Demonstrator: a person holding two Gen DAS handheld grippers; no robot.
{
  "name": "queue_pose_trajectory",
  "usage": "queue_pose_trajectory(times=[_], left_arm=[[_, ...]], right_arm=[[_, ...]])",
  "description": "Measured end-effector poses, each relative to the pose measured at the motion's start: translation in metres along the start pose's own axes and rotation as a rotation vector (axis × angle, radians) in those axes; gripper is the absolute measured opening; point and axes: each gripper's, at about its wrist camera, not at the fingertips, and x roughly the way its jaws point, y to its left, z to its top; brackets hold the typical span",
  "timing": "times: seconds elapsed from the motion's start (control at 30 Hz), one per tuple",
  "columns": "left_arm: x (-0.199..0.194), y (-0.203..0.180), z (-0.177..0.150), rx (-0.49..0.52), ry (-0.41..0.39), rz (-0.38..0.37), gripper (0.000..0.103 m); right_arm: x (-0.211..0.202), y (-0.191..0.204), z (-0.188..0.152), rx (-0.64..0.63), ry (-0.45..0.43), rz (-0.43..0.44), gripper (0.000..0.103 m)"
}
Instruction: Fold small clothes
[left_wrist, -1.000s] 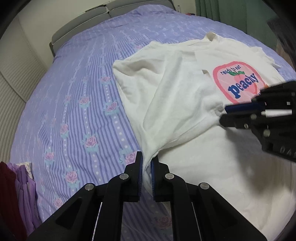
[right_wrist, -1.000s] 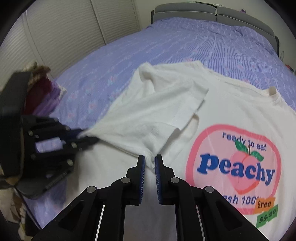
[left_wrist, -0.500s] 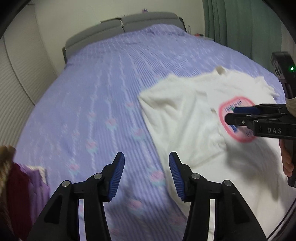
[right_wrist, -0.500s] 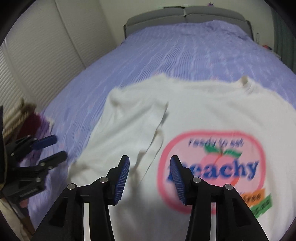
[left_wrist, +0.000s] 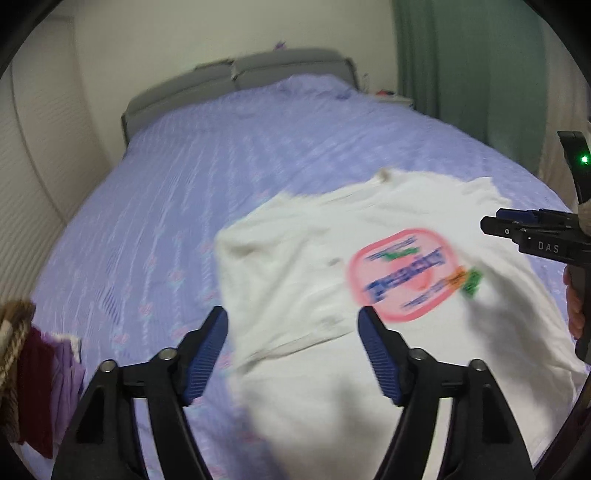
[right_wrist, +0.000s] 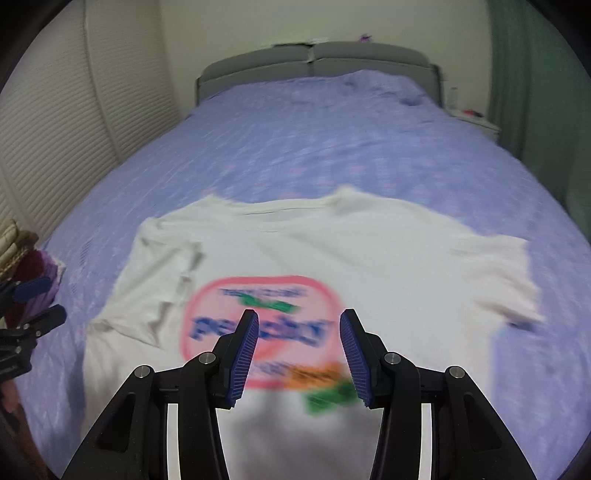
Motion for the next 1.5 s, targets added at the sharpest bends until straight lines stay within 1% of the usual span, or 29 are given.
queue_pose_trajectory(times=[0.07,0.13,0.2,0.27,0.3,0.4,0.5,0.6,0.73,0.8,0.87,0.93,0.97,1.07,1.17,1.3,1.37,1.4,1.43,1.5], left_arm=[[-0.002,-0.033,0.011,0.030,-0.037,-0.035,0.082],[0.003,-0.065,0.025,0.039,-0.050,-0.054,0.084],[0.011,-0.096,0.040,0.049,-0.062,-0.069,0.084],[0.021,-0.123,0.055,0.053,-0.064,-0.077,0.084],[0.027,-0.138,0.064,0.055,-0.063,-0.081,0.084],[0.052,-0.177,0.086,0.087,-0.053,-0.086,0.084],[0.078,-0.210,0.104,0.125,-0.013,-0.082,0.084],[0.094,-0.233,0.111,0.158,0.011,-0.083,0.084],[0.105,-0.241,0.110,0.158,0.023,-0.097,0.084],[0.108,-0.243,0.108,0.163,0.029,-0.101,0.084],[0.112,-0.244,0.106,0.168,0.041,-0.118,0.084],[0.114,-0.244,0.104,0.163,0.049,-0.129,0.084],[0.115,-0.243,0.103,0.161,0.052,-0.133,0.084],[0.117,-0.240,0.103,0.148,0.054,-0.141,0.084],[0.120,-0.237,0.104,0.130,0.062,-0.138,0.084],[0.120,-0.227,0.103,0.109,0.072,-0.137,0.084],[0.120,-0.220,0.102,0.096,0.082,-0.138,0.084],[0.119,-0.215,0.101,0.083,0.086,-0.139,0.084],[0.118,-0.211,0.099,0.071,0.088,-0.138,0.084],[0.115,-0.198,0.096,0.045,0.091,-0.133,0.084]], right_arm=[[-0.016,-0.029,-0.006,0.023,-0.028,-0.056,0.047],[-0.029,-0.063,-0.012,0.062,-0.049,-0.090,0.047],[-0.037,-0.097,-0.015,0.134,-0.076,-0.088,0.047],[-0.039,-0.133,-0.020,0.238,-0.104,-0.080,0.047],[-0.037,-0.155,-0.025,0.310,-0.110,-0.070,0.047],[-0.025,-0.189,-0.034,0.434,-0.110,-0.059,0.047],[-0.007,-0.213,-0.044,0.505,-0.098,-0.037,0.047],[0.019,-0.230,-0.050,0.554,-0.068,0.005,0.047],[0.054,-0.247,-0.055,0.625,-0.037,0.081,0.047],[0.059,-0.253,-0.056,0.646,-0.069,0.103,0.048],[0.062,-0.260,-0.053,0.665,-0.095,0.097,0.049],[0.062,-0.266,-0.050,0.676,-0.114,0.095,0.056],[0.062,-0.270,-0.046,0.675,-0.125,0.087,0.058],[0.062,-0.279,-0.038,0.655,-0.125,0.053,0.060],[0.070,-0.285,-0.027,0.629,-0.091,0.050,0.060],[0.077,-0.282,-0.013,0.551,-0.058,0.004,0.059],[0.081,-0.279,-0.006,0.523,-0.035,0.003,0.048],[0.083,-0.279,-0.004,0.511,-0.021,0.001,0.030],[0.085,-0.277,0.000,0.498,0.002,-0.005,0.018],[0.086,-0.272,0.006,0.472,0.026,-0.025,0.015]])
